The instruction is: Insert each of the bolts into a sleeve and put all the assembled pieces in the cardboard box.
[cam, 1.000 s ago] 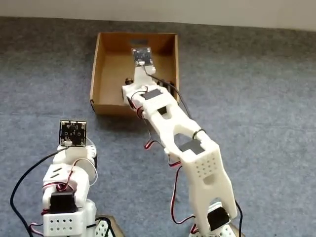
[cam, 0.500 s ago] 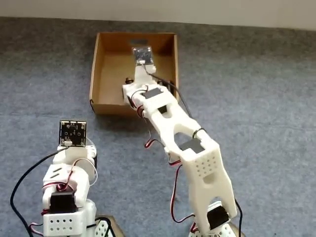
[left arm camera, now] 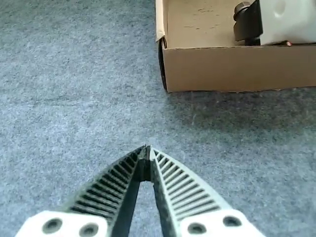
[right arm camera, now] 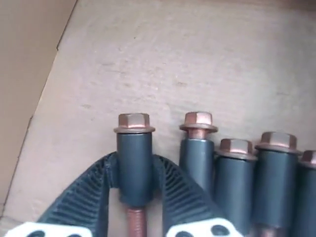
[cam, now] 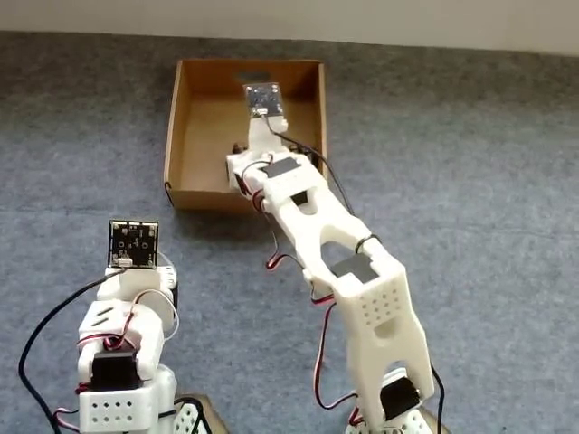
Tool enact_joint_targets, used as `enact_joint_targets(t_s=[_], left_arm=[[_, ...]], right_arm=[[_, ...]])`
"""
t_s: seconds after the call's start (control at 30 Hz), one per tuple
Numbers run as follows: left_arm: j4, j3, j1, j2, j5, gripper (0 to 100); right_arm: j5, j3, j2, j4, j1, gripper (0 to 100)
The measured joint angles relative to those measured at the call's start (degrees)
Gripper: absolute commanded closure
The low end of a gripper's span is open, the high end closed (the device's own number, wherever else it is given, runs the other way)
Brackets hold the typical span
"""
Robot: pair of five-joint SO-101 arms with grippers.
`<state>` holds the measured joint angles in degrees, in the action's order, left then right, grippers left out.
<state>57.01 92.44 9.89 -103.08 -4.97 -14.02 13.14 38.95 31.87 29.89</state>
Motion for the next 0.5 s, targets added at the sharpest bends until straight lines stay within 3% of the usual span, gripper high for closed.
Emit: enact_joint_targets(t_s=[0.1, 0.5], left_arm=[[0.00, 0.00, 0.00, 0.00, 0.00, 99], [0.00, 0.00, 0.00, 0.00, 0.00, 99]], right_arm=[[0.09, 0.35, 0.00, 0.44, 0.53, 83.4], [-0.09, 3.34, -4.75, 6.59, -2.29, 98.2]])
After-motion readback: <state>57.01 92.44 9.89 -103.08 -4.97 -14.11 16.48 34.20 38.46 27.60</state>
